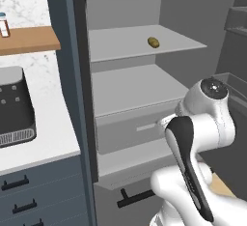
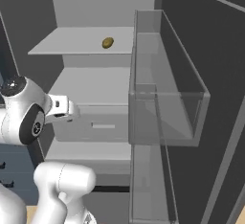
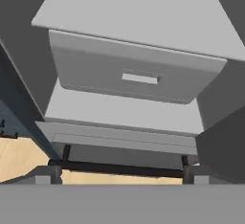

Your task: Place one potato and one steak in each tupperware on the nearby counter, to pack two identical lunches.

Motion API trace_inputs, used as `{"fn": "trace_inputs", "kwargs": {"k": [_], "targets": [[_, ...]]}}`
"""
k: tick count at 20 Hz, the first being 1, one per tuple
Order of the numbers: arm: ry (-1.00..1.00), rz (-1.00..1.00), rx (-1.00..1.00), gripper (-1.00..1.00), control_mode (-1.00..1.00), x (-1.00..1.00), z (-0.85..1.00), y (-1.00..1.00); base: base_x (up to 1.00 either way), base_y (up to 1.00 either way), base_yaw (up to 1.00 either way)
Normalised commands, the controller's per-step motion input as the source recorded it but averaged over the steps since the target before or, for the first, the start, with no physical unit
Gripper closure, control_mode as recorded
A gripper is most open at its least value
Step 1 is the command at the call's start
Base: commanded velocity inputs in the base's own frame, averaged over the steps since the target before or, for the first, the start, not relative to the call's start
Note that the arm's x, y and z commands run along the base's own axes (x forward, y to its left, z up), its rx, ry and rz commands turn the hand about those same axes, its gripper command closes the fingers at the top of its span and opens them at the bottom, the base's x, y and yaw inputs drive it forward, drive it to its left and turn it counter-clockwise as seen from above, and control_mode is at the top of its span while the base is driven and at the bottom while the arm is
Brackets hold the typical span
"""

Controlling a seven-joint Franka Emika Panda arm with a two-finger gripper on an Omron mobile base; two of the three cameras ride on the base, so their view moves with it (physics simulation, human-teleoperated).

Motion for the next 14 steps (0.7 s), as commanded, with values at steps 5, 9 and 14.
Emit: {"fn": "trace_inputs", "kwargs": {"k": [5, 9, 14], "targets": [[-0.46, 0.01, 0.01, -1.00, -1.00, 0.11, 0.99, -0.02, 0.00, 0.00, 0.00], [-0.34, 0.00, 0.06, -1.00, -1.00, 0.44, 1.00, -0.02, 0.00, 0.00, 0.00], [-0.14, 0.00, 0.11, -1.00, -1.00, 0.71, 0.93, -0.10, 0.00, 0.00, 0.00]]}}
